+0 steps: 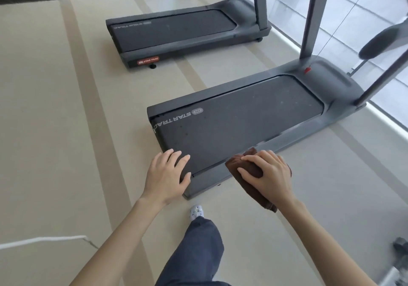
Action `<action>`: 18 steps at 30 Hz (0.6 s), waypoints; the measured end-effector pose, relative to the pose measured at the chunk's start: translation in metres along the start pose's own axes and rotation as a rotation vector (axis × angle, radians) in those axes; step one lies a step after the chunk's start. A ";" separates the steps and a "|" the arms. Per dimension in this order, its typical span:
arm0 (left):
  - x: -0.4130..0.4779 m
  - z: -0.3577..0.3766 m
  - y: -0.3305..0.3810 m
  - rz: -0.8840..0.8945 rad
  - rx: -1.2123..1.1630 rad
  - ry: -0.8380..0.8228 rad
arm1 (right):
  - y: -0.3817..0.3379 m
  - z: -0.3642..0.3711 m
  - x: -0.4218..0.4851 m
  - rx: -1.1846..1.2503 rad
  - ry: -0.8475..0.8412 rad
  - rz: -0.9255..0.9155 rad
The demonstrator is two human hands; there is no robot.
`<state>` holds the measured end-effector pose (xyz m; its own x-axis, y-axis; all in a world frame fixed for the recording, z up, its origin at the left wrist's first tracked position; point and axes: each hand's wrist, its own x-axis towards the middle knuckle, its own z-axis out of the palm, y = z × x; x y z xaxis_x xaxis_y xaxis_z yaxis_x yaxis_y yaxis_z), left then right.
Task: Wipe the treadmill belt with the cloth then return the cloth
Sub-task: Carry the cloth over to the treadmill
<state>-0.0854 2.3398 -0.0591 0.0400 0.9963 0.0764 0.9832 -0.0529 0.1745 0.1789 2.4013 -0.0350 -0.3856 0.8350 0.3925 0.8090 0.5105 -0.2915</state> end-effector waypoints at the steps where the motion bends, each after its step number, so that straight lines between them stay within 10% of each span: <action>1: 0.016 0.003 -0.005 -0.025 0.002 -0.008 | 0.006 0.006 0.020 0.000 -0.006 -0.017; 18: 0.163 0.043 -0.071 -0.391 -0.071 -0.048 | 0.056 0.108 0.222 0.126 -0.229 -0.266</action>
<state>-0.1412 2.5084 -0.1012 -0.3248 0.9442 -0.0545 0.9114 0.3279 0.2485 0.0900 2.6376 -0.0585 -0.6758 0.6868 0.2677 0.6117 0.7251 -0.3162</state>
